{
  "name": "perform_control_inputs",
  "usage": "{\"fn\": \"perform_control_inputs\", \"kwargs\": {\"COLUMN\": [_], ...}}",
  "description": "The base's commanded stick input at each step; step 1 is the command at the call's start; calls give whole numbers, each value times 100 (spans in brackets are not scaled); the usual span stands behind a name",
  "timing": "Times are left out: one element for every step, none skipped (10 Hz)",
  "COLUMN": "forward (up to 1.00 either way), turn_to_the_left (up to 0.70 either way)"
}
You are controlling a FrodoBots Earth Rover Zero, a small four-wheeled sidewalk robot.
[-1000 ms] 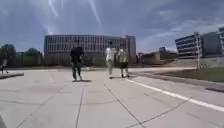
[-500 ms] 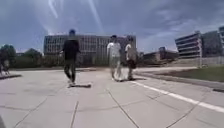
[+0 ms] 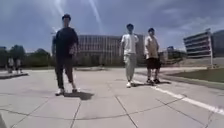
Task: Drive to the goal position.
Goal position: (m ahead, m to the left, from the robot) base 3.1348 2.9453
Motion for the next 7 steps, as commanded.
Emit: {"fn": "perform_control_inputs", "kwargs": {"forward": [50,50,50,50,50,50,50], "turn_to_the_left": [0,0,0,0,0,0,0]}}
